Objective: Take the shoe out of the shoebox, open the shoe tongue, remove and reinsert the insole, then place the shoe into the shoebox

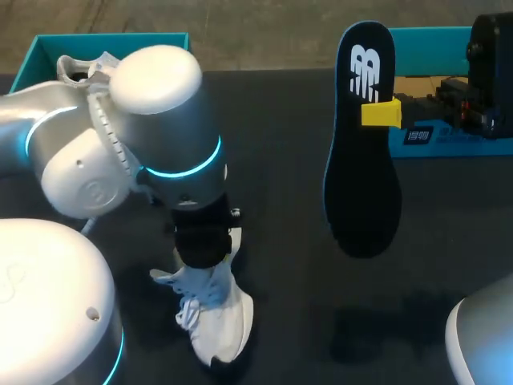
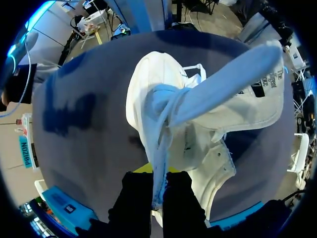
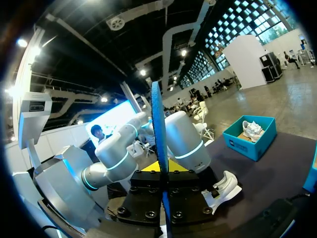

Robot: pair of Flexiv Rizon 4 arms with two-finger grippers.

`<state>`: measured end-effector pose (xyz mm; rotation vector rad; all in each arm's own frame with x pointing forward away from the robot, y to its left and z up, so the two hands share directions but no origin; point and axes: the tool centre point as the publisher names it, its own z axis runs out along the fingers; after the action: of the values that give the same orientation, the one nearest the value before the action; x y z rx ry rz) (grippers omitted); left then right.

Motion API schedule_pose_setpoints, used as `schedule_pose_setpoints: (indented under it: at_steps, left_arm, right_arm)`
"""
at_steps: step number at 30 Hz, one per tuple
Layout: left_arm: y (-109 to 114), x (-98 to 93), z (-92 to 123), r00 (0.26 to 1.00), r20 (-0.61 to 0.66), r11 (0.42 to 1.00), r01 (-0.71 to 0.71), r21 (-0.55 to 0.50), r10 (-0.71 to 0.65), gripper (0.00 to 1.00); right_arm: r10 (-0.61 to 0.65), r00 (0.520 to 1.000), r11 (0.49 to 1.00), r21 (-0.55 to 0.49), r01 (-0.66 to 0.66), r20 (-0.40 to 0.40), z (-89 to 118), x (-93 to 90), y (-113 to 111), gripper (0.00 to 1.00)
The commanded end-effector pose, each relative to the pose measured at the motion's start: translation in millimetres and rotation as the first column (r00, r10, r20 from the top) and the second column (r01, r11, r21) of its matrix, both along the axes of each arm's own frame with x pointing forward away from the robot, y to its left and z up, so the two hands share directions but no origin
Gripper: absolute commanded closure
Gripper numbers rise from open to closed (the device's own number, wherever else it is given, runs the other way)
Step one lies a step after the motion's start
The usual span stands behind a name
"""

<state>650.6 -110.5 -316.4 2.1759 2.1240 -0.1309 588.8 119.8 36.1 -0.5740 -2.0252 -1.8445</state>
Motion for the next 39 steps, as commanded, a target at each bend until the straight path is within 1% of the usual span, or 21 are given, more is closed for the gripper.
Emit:
schedule_pose_setpoints:
  at_steps: [1, 7, 18, 31, 35, 36, 38, 39]
  left_arm:
    - [0.6, -8.5, -3.4, 1.000, 0.002, 0.999, 0.004, -0.045, -0.004, 1.00]
    - [-10.6, -18.5, -9.5, 1.000, -0.030, 0.999, 0.005, -0.035, -0.006, 1.00]
    - [-32.4, -24.0, -29.5, 0.999, -0.041, 1.000, 0.018, 0.001, -0.018, 1.00]
    - [-54.6, -20.6, -51.2, 0.998, -0.062, 0.999, 0.005, 0.033, -0.002, 1.00]
    - [-59.1, -18.1, -54.7, 0.996, -0.086, 0.999, 0.023, 0.031, -0.020, 1.00]
    - [-58.9, -17.6, -55.1, 0.996, -0.088, 0.999, 0.034, 0.025, -0.031, 0.95]
    - [-59.1, -16.8, -55.0, 0.995, -0.090, 0.999, 0.036, 0.021, -0.034, 0.78]
    - [-59.9, -15.9, -54.4, 0.995, -0.094, 0.999, 0.037, 0.015, -0.036, 0.60]
  right_arm:
    - [0.002, 1.000, 1.000, -0.001, -0.002, -0.001, -0.3, 1.9, 2.3, 1.00]
    - [0.002, 1.000, 1.000, -0.001, -0.002, -0.001, -0.3, 1.9, 2.3, 1.00]
    - [0.002, 1.000, 1.000, -0.001, -0.002, -0.001, -0.3, 1.9, 2.3, 1.00]
    - [0.002, 1.000, 1.000, -0.001, -0.002, -0.001, -0.3, 1.9, 2.3, 1.00]
    - [0.002, 1.000, 1.000, -0.001, -0.002, -0.001, -0.3, 1.9, 2.3, 1.00]
    - [0.002, 1.000, 1.000, -0.001, -0.002, -0.001, -0.3, 1.9, 2.3, 1.00]
    - [0.002, 1.000, 1.000, -0.001, -0.002, -0.001, -0.3, 1.9, 2.3, 1.00]
    - [0.002, 1.000, 1.000, -0.001, -0.002, -0.001, -0.3, 1.9, 2.3, 1.00]
